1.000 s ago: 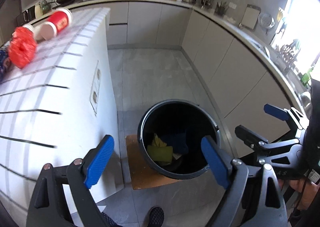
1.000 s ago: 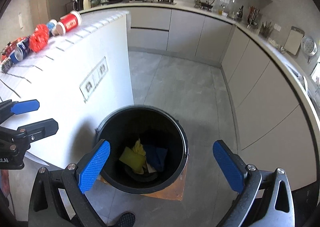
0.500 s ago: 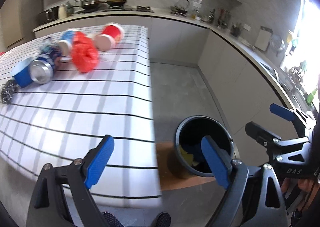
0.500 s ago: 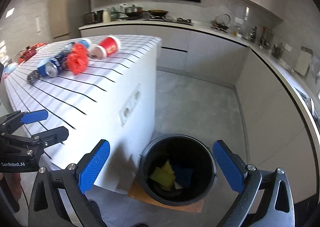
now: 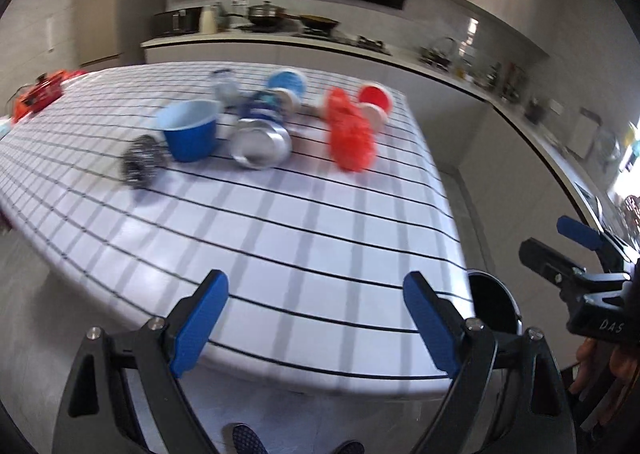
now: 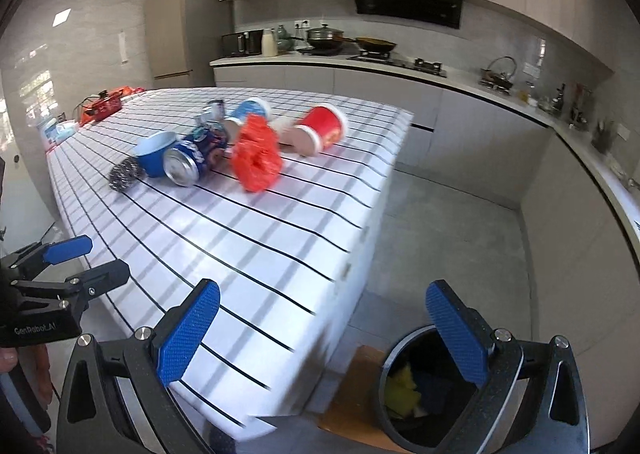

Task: Collect trash
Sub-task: 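Move both tools back from the bin toward the remaining table items, then grasp the steel scrubber with the left tool while the right tool grasps the red bag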

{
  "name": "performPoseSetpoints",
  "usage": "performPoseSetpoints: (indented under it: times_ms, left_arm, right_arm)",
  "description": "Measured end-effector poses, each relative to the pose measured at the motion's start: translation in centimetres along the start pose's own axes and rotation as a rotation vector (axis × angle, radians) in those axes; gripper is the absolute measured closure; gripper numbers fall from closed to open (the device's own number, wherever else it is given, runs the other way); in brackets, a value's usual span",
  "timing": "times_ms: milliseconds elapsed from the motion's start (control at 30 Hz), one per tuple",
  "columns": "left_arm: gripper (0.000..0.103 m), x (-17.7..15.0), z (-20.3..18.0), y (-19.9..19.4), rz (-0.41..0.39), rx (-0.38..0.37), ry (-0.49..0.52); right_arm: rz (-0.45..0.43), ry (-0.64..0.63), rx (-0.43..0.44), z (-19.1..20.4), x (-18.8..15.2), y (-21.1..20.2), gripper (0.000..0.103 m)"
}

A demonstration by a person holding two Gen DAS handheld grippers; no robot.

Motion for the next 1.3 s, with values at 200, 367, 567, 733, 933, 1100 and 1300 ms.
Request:
performPoseSetpoints:
  times_ms: [200,367,567,733,933,1100,1300]
  left_arm:
    - [0.013,2.3,5.0,0.2,-0.028,0.052,-0.036]
    - [0.013,4.8,8.3,1.4,-0.045,0.087,-0.051]
    - [0.013,7.6,11.7,4.0,-0.052,0.125,-0.065]
    - [0.013,9.2,13.7,6.8,-0.036,0.153,-0.085]
    - [0.013,10.7,14.9,9.3,-0.024,0.172,-0.094]
    - [0.013,11.2,15.3,10.7,-0.004,0.172,-0.098]
    - [0.013,11.8,15.8,11.5,0.009,0.166,-0.105]
  right_arm:
    - [-0.007,-0.02,0.041,3.3,3.0,1.7,0.0]
    - [-0.004,-0.041,0.065,5.7,5.5,4.1,0.0]
    - [-0.006,-0.052,0.081,7.0,8.2,6.9,0.0]
    - [0.008,-0.058,0.072,7.0,9.9,9.9,0.003]
    - [0.049,-0.046,0.061,6.1,11.1,14.2,0.013]
    - [0.073,-0.032,0.062,5.5,11.7,17.2,0.015]
    - [0.102,-0.011,0.079,5.2,11.8,19.7,0.023]
Point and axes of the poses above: each gripper's, at about its wrist camera, not at the fingertips, and y roughly the way its jaws point, z to its left, x to its top, the point moved 7 cm from there along y, roughly the way its jaws point, and after that the axes turned 14 degrees about -y, right-handed, at the moved point
